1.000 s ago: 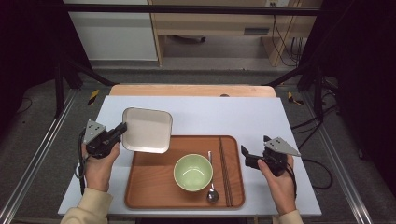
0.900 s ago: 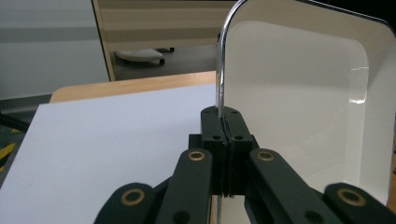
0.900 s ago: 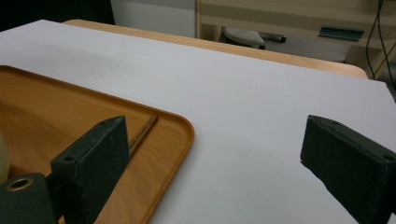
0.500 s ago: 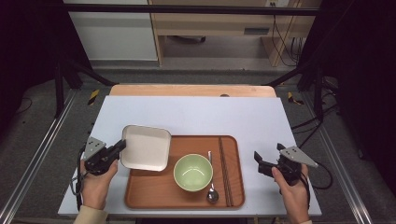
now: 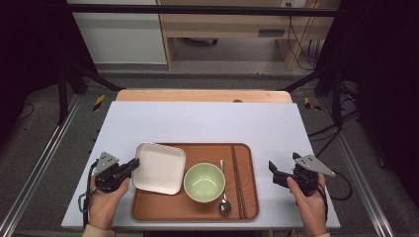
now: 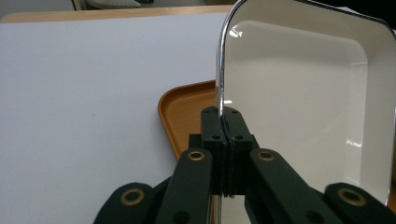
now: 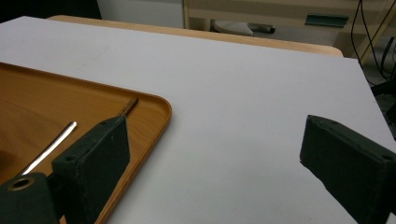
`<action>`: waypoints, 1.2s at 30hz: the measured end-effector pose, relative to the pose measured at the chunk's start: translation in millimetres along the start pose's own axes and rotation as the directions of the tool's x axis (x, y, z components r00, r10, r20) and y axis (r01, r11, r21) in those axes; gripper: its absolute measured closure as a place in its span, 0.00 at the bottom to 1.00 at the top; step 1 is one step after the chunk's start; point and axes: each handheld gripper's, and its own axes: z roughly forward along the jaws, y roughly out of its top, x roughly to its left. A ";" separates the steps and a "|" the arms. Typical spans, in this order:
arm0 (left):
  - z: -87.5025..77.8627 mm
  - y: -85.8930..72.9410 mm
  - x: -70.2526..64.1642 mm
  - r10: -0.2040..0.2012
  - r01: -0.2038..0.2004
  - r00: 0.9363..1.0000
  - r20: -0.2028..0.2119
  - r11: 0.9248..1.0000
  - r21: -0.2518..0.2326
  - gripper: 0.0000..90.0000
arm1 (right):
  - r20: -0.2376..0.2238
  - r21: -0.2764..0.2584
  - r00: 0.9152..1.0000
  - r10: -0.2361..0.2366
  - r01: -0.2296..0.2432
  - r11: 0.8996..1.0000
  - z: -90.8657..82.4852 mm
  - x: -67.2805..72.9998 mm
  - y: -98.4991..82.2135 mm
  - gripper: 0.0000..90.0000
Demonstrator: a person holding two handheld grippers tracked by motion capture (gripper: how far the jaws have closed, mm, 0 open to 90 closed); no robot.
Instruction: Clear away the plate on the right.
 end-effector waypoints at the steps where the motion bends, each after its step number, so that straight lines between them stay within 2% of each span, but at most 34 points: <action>1: 1.3 0.5 0.3 -0.003 0.003 1.000 0.005 1.000 0.004 0.99 | -0.001 0.001 1.000 0.002 -0.002 1.000 0.4 -0.1 -0.3 0.10; 7: 16.3 2.8 6.9 -0.055 0.054 0.998 0.025 0.998 0.042 0.99 | -0.009 0.020 1.000 0.011 -0.010 1.000 4.1 0.4 -2.1 0.09; 10: 26.8 4.6 9.9 -0.058 0.055 0.998 0.036 0.996 0.063 0.98 | -0.009 0.025 1.000 0.005 -0.005 1.000 5.5 1.0 -2.6 0.09; 12: 32.6 5.7 11.9 -0.073 0.070 0.996 0.042 0.995 0.074 0.98 | -0.014 0.031 1.000 0.009 -0.009 0.999 6.2 0.9 -3.0 0.09; 17: 41.6 6.2 12.1 -0.075 0.071 0.996 0.042 0.993 0.097 0.98 | -0.018 0.035 1.000 0.010 -0.009 0.999 7.4 -0.3 -3.5 0.09; 19: 45.4 5.5 10.9 -0.089 0.084 0.995 0.049 0.991 0.104 0.98 | -0.020 0.038 1.000 0.014 -0.013 0.999 7.6 -0.7 -3.9 0.09; 29: 54.0 0.1 9.1 -0.110 0.101 0.992 0.055 0.985 0.141 0.98 | -0.025 0.047 1.000 0.018 -0.016 0.999 9.1 -1.5 -4.5 0.09; 32: 55.2 -2.3 8.3 -0.103 0.091 0.993 0.062 0.981 0.172 0.98 | -0.025 0.051 1.000 0.016 -0.015 0.999 9.5 -1.7 -5.0 0.09; 36: 54.2 -4.3 7.1 -0.098 0.085 0.993 0.066 0.980 0.179 0.98 | -0.026 0.054 1.000 0.010 -0.008 0.999 10.2 -1.2 -5.2 0.09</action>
